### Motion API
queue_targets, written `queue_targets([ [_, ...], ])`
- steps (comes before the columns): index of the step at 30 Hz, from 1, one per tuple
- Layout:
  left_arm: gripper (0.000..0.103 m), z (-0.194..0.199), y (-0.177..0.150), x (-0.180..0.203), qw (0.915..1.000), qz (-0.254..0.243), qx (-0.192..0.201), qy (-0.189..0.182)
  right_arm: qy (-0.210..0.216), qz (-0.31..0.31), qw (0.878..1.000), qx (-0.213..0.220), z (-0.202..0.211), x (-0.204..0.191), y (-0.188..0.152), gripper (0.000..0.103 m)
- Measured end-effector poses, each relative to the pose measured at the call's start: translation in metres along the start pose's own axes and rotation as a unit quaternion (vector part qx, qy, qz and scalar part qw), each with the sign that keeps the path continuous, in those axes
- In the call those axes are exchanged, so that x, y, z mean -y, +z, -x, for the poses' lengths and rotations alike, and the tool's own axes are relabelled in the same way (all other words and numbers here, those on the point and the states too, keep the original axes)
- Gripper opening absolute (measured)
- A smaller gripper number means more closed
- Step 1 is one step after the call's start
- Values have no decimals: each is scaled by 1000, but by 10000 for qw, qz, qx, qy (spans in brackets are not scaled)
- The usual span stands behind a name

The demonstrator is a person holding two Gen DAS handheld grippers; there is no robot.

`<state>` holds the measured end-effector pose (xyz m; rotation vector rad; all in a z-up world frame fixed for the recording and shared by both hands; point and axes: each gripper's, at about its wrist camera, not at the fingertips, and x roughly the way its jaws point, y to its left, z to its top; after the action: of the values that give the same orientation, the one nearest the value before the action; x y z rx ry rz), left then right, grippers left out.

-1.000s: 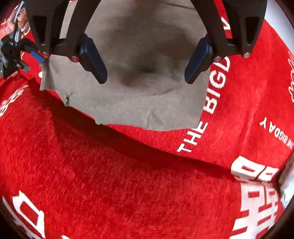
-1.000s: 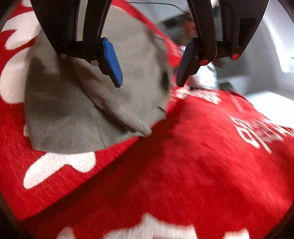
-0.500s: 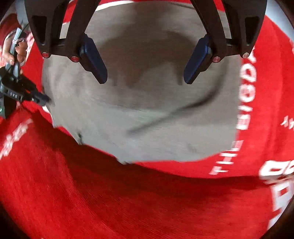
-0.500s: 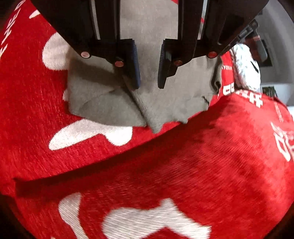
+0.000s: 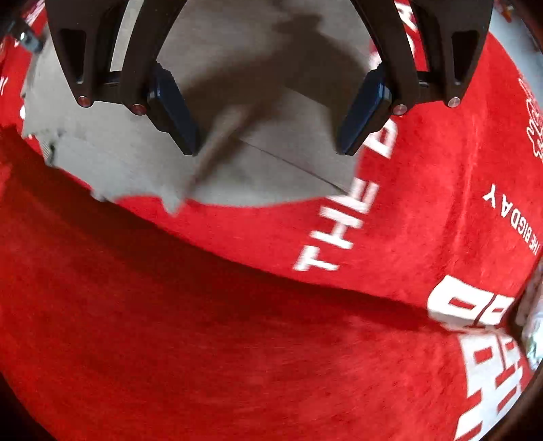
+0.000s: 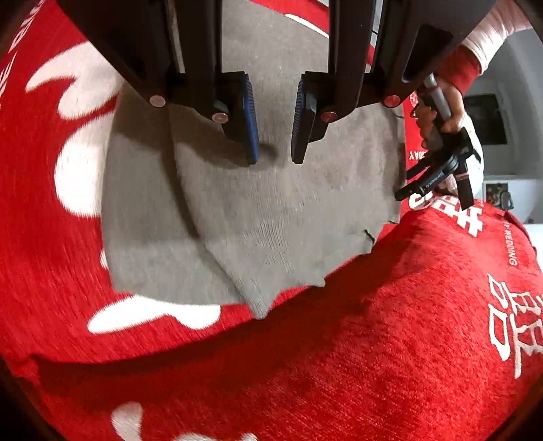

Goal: Fold small clothes

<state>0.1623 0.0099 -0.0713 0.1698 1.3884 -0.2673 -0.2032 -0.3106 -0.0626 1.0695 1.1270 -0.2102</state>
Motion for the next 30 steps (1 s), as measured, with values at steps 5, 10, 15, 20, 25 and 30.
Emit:
queue_targets([
  [5, 86, 9, 2, -18, 9992, -367, -94, -143, -24, -413, 9988, 256, 4, -8, -28, 26],
  [10, 86, 33, -18, -47, 9928, -740, -511, -790, 270, -693, 9968, 278, -2, -30, -63, 57],
  [15, 86, 43, -58, -77, 9842, -744, -1021, -1241, 973, -1014, 9890, -461, -54, -65, -116, 57],
  [20, 86, 43, -117, -98, 9760, -698, -1425, -1488, 1547, -1537, 9697, -1101, -119, -94, -166, 57],
  [25, 37, 35, -135, -91, 9713, -595, -1652, -1605, 1903, -2359, 9489, -885, -154, -101, -187, 57],
  [30, 13, 41, -134, -95, 9658, -700, -1609, -1907, 1885, -2636, 9444, -557, -152, -99, -175, 8],
])
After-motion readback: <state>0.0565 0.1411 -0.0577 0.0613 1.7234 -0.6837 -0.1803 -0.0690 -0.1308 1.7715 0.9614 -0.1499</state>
